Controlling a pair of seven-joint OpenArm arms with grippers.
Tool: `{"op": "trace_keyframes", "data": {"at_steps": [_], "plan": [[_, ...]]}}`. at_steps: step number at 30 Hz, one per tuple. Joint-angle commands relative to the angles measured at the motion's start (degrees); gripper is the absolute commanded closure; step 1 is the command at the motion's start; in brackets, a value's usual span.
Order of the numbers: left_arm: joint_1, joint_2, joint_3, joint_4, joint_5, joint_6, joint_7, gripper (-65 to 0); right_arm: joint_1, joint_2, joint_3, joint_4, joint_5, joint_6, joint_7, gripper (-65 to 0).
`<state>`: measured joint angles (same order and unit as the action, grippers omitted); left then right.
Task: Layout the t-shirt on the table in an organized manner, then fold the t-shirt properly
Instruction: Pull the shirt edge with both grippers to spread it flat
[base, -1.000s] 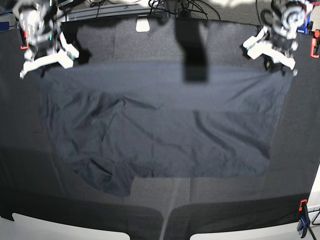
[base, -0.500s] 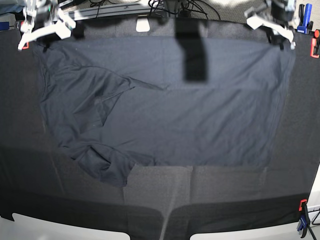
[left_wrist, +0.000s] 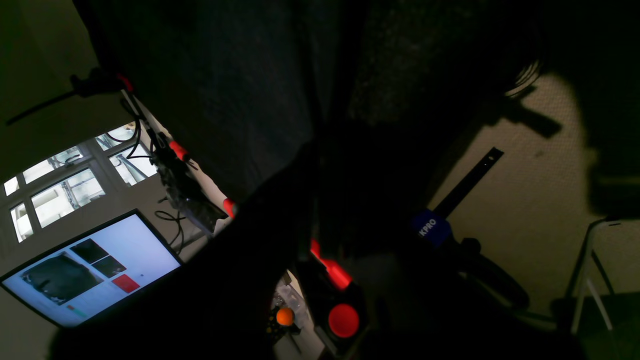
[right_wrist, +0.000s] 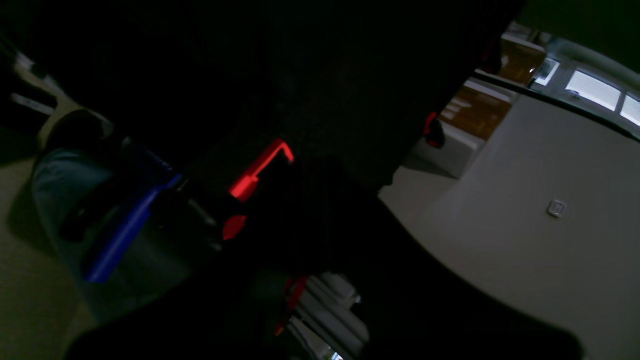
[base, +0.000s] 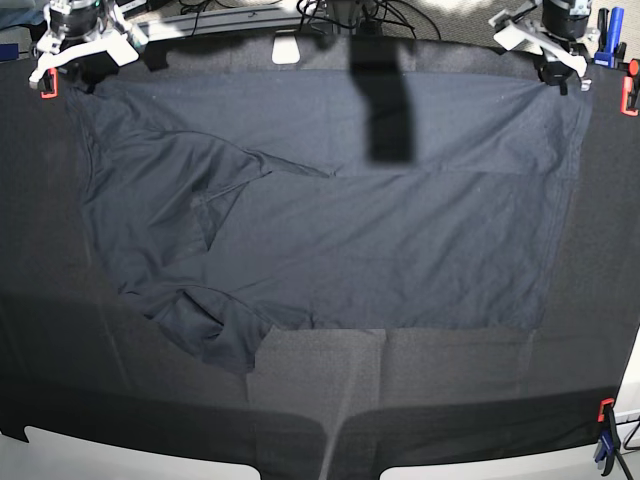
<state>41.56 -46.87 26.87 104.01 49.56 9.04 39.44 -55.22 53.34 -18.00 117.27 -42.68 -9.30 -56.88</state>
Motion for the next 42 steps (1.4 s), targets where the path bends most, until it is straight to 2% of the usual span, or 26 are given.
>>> {"op": "trace_keyframes", "data": {"at_steps": [1,4,5,7,9,13,18,19,22,24,29,31,34,42], "plan": [[0.35,-0.92,-0.48,0.72,0.52,1.95,1.07,0.0,-0.33,0.76,0.28,0.81,-1.01,-1.49,0.02,0.0],[0.35,-0.9,-0.48,0.72,0.52,1.95,1.05,-1.8,-0.33,0.76,0.28,0.81,0.02,-1.49,0.98,0.0],[0.37,-0.9,-0.48,0.72,0.5,1.95,1.07,-7.0,-0.33,0.76,0.28,0.81,1.16,-1.49,1.66,-3.7],[0.35,-0.9,-0.48,0.72,0.5,1.97,1.07,-14.6,-0.33,0.74,0.28,0.81,5.14,-1.46,4.31,-15.4],[0.35,-0.9,-0.48,0.72,0.5,1.95,1.05,-16.9,-0.31,0.61,0.31,0.76,9.05,-1.36,7.32,-22.5],[0.35,-0.42,-0.46,0.72,0.48,1.97,1.07,-16.8,1.7,0.24,0.31,0.68,10.34,-1.18,8.79,-22.9],[0.37,-0.44,-0.46,0.72,0.5,1.97,1.05,-16.8,6.91,-1.73,0.28,0.22,12.13,-0.94,10.1,-22.9],[0.37,-0.46,-0.46,0.72,0.48,1.97,1.05,-16.8,7.78,-1.79,0.28,0.2,14.03,0.26,10.97,-22.9],[0.37,-0.46,-0.48,0.72,0.48,1.97,1.07,-16.8,9.31,-1.77,0.28,0.2,18.93,7.58,12.94,-22.9],[0.35,-0.46,-0.46,0.72,0.46,1.97,1.07,-16.8,9.68,-1.75,0.28,0.2,20.59,11.04,13.42,-22.9],[0.35,-0.46,-0.46,0.72,0.35,1.97,1.07,-16.8,9.66,-1.77,0.28,0.2,20.79,11.34,13.79,-22.9],[0.35,-0.46,-0.46,0.72,0.35,1.97,1.07,-16.8,9.68,-1.77,0.28,-0.11,21.14,13.31,14.36,-22.9],[0.35,-0.46,-0.46,0.72,0.35,1.97,1.07,-16.8,10.27,-1.95,0.28,-2.4,22.12,13.57,15.52,-22.9],[0.35,-0.46,-0.48,0.72,0.33,1.97,1.07,-16.8,13.62,-6.4,0.28,-5.79,20.28,13.4,16.13,-22.9]]}}
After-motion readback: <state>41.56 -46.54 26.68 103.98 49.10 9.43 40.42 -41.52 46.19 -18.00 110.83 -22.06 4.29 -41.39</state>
